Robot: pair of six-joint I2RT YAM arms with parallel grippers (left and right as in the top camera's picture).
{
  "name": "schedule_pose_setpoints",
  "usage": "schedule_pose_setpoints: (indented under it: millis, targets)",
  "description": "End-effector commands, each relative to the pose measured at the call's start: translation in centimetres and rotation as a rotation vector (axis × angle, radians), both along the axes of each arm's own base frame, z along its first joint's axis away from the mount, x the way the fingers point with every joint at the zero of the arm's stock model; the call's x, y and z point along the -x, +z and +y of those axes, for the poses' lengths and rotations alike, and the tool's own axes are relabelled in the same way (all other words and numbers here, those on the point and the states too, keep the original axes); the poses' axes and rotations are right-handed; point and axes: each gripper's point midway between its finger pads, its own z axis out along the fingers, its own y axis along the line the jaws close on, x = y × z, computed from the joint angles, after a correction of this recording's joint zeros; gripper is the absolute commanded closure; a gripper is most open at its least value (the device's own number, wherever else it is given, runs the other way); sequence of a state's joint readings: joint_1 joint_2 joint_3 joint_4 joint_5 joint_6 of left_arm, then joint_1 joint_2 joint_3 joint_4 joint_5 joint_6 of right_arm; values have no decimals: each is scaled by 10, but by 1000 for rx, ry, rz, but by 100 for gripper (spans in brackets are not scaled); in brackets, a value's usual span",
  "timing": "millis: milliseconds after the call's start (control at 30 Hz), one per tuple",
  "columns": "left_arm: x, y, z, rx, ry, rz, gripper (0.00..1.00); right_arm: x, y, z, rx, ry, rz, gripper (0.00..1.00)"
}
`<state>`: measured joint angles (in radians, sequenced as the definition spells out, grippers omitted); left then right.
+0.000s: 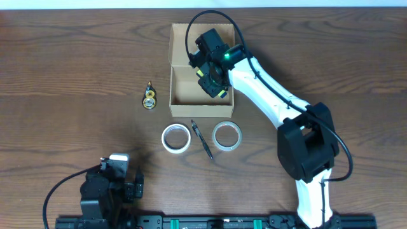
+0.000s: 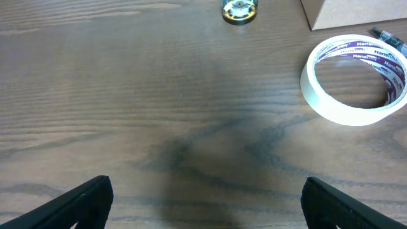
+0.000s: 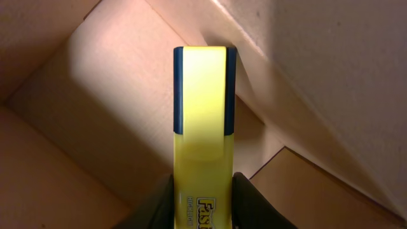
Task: Pack container
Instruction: 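Carry the highlighter into the box and release it, then move the right gripper to the right clear tape roll and grasp its rim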
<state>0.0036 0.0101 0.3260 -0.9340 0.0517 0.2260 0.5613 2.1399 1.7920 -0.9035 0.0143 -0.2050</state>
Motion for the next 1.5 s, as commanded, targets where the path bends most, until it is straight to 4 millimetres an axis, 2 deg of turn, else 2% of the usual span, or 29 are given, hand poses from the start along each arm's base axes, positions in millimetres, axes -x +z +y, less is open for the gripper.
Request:
schedule_pose_setpoints:
  millis: [0,33,367,500,667,700,767,833,933,1033,1133,1233,1367,1467]
  targets:
    - [7,-14,1,-15,-8,54,5,4,-6,4,4,20,13,62]
    - [7,-14,1,-15,-8,54,5,4,-6,4,4,20,13,57]
    - [7,-14,1,-15,-8,54,5,-6,3,11,-29,20,-38,50]
    - [7,-14,1,-15,-8,54,5,-9,28,16,-71,27,-75,50]
    - [7,-14,1,-15,-8,54,5,-3,73,17,-140,16,-128,51]
    - [7,-14,1,-15,-8,54,5,0,87,14,-155,4,-143,51]
    - [7,-14,1,-15,-8,54,5,8,108,6,-164,-1,-157,50]
    - [7,-14,1,-15,-8,54,5,19,118,-7,-151,-12,-139,49]
    - [7,-14,1,-15,-8,54,5,33,126,-34,-134,-91,-83,48]
    - [7,-14,1,-15,-8,54,4,52,127,-62,-98,-135,-4,42]
    - [7,-14,1,-15,-8,54,5,68,133,-77,-131,-156,55,40]
    - [7,-14,1,-15,-8,54,5,84,134,-93,-124,-173,77,39]
    - [7,-14,1,-15,-8,54,5,119,125,-102,-141,-119,111,38]
    - [7,-14,1,-15,-8,54,5,153,110,-107,-166,-48,135,37]
